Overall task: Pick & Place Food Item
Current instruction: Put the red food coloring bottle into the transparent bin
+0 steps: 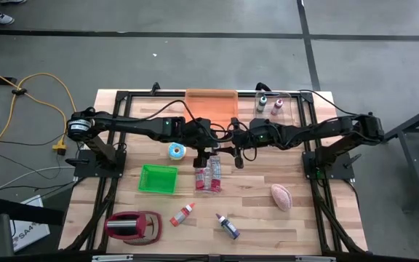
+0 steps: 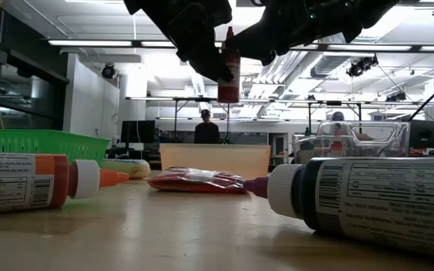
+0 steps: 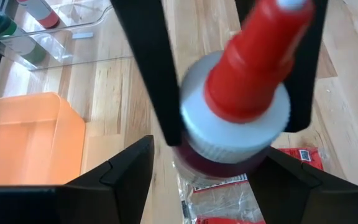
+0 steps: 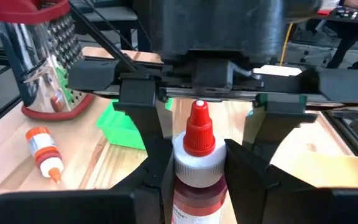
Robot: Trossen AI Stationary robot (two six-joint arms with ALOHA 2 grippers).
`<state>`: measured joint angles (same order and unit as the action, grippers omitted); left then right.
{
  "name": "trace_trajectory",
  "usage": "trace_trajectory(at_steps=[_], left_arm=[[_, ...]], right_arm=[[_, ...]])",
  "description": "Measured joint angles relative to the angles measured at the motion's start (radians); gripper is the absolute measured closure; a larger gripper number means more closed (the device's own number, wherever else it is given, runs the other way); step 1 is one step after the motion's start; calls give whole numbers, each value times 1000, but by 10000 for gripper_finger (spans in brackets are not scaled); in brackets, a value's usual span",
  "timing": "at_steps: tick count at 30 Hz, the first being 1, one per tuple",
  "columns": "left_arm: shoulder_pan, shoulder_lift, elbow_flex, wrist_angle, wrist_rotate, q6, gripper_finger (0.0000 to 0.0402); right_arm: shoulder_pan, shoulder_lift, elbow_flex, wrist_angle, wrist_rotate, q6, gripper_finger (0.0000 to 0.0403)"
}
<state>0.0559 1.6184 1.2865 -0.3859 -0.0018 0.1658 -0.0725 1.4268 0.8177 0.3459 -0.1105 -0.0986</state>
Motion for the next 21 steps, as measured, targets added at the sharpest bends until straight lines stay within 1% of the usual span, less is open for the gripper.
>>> trace_trajectory(at_steps=[4,8,17,21], left_arm=[[0,0,0,-1,0,-2,167],[0,0,0,-3,0,2,167],[0,0,0,-3,0,2,167],[0,0,0,-3,0,2,167]], right_arm=[[7,-11,0,-11,29,15,301],[15,-66,0,-114,44,46,301],[82,-232,0,-383,214,132,301],[99,-289,0,-464,335,203,301]])
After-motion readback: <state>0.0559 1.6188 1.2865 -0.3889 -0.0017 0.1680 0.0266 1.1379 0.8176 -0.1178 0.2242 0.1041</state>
